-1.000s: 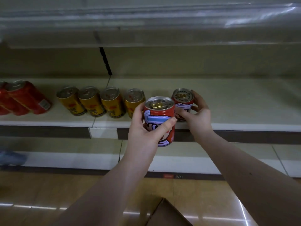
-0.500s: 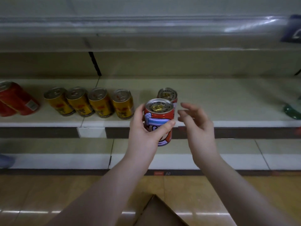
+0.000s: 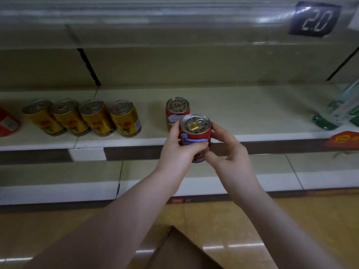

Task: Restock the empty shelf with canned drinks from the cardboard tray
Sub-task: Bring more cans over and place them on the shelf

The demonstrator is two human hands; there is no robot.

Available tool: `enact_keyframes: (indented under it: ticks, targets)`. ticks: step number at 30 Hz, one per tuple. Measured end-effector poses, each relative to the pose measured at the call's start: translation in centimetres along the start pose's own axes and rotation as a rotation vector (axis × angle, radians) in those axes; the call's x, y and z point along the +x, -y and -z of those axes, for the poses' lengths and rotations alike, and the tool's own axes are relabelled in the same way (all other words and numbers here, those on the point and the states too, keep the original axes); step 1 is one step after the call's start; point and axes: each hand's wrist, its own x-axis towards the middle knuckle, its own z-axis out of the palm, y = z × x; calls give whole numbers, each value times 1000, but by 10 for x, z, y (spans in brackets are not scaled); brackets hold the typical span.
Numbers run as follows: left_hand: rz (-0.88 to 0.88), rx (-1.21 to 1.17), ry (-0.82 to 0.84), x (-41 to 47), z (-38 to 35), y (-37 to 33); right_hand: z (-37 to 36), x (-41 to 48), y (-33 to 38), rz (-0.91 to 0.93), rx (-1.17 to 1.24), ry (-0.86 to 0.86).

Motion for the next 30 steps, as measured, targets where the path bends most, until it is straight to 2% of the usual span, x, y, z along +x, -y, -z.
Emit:
enact_keyframes:
  ticks: [4,8,13,16,18,22,27,30]
  targets:
    - [32,56,-39,15,-11,-10,2,20,-2,30,-111,-123]
    - [35,36,9,27,-19,-16,4,46,-8,55,-211,-245]
    - [36,34,71,39,-17,-19,4,76,-13,106,-240,-247]
    - [7,54,49,44,-12,-21,1,91,-20,111,-252,-250]
    - [-25,93,-1,46,-8,-21,2,97,-25,114,-277,-247]
    - [-108,318,-134,57,2,-18,5,105,-34,67,-289,-234]
    - [17,404,-91,63,3,-15,4,111,-38,40,-279,-231]
    - [12,447,-90,61,2,-16,4,111,-39,37,-256,-219]
